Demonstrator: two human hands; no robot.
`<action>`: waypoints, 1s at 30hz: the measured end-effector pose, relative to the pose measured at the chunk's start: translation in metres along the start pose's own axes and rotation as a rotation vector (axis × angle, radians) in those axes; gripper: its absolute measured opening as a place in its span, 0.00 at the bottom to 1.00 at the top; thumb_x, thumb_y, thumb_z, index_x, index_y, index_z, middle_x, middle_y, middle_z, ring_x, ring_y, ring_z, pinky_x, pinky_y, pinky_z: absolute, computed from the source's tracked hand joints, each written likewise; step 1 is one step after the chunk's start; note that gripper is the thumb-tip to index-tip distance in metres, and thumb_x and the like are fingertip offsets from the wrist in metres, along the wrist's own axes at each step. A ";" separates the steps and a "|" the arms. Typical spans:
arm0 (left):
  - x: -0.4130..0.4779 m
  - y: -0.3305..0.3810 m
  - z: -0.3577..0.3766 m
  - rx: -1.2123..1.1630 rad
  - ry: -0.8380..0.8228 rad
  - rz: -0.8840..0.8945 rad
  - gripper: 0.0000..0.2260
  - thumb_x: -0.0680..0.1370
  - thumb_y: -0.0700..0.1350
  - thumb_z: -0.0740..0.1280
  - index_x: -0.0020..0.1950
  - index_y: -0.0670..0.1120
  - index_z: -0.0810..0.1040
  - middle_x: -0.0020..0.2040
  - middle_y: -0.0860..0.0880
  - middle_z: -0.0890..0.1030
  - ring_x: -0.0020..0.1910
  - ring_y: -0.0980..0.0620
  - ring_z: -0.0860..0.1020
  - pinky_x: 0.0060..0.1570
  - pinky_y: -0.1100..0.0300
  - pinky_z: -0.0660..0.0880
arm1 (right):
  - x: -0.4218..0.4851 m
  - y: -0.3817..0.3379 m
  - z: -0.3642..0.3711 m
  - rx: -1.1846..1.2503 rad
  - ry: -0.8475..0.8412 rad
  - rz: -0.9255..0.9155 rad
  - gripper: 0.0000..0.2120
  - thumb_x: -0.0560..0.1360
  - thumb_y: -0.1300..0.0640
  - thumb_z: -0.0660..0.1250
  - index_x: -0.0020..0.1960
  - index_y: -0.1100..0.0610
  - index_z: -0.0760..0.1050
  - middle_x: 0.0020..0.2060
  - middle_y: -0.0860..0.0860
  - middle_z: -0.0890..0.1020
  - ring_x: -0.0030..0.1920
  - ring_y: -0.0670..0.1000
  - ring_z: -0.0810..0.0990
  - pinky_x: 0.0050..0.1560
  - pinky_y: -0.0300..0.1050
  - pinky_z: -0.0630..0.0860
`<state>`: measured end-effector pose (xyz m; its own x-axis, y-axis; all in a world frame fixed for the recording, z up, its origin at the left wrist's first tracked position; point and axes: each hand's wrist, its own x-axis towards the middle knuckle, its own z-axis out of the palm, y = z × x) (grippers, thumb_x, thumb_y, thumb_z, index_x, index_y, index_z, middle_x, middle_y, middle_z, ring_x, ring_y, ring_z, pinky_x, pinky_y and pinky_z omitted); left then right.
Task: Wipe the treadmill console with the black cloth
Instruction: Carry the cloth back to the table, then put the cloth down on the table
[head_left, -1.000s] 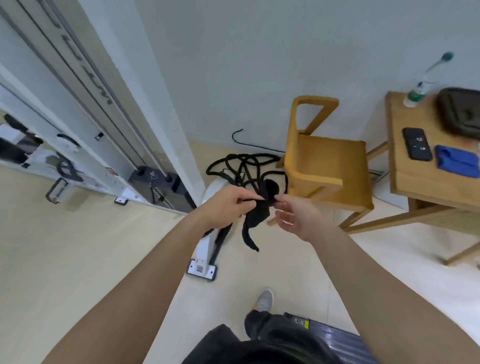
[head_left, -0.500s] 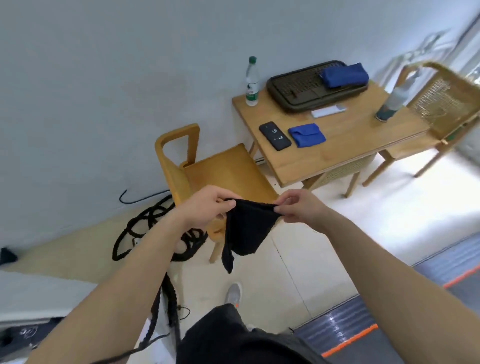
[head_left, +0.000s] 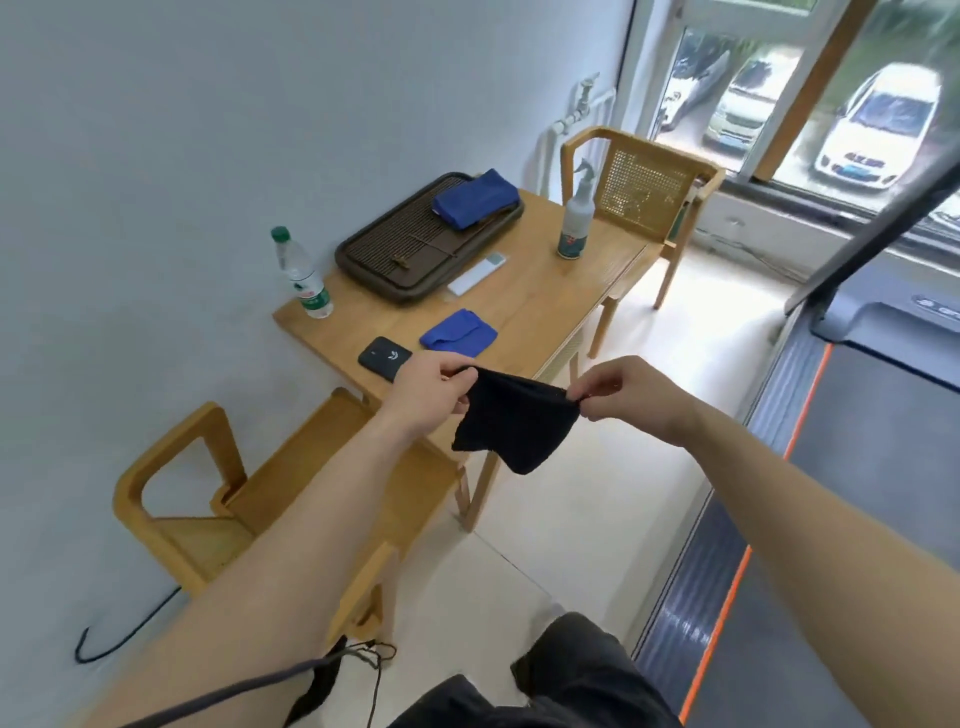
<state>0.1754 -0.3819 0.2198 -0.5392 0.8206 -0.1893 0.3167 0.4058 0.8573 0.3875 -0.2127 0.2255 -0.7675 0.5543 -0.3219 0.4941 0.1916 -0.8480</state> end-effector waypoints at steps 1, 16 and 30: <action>0.016 0.007 0.004 -0.001 -0.016 0.011 0.11 0.83 0.41 0.64 0.61 0.46 0.84 0.48 0.48 0.85 0.44 0.50 0.83 0.46 0.58 0.83 | 0.006 0.003 -0.010 -0.020 0.032 0.001 0.05 0.71 0.66 0.74 0.45 0.59 0.85 0.37 0.52 0.85 0.38 0.45 0.81 0.42 0.34 0.77; 0.230 0.062 0.040 0.046 0.238 -0.073 0.05 0.80 0.42 0.68 0.48 0.51 0.84 0.39 0.53 0.83 0.39 0.53 0.81 0.41 0.55 0.79 | 0.241 0.000 -0.165 -0.255 -0.047 -0.092 0.03 0.76 0.55 0.72 0.47 0.55 0.82 0.41 0.54 0.82 0.42 0.52 0.79 0.41 0.47 0.79; 0.335 -0.024 0.063 -0.056 0.141 -0.455 0.06 0.85 0.44 0.58 0.52 0.51 0.74 0.51 0.48 0.82 0.50 0.53 0.83 0.47 0.53 0.80 | 0.412 0.035 -0.135 -0.411 -0.221 -0.111 0.03 0.79 0.59 0.68 0.46 0.54 0.77 0.44 0.52 0.82 0.45 0.55 0.81 0.47 0.48 0.78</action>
<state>0.0367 -0.0918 0.1052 -0.7148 0.5010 -0.4879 -0.0163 0.6855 0.7279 0.1437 0.1312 0.1201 -0.8714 0.3354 -0.3581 0.4903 0.5695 -0.6598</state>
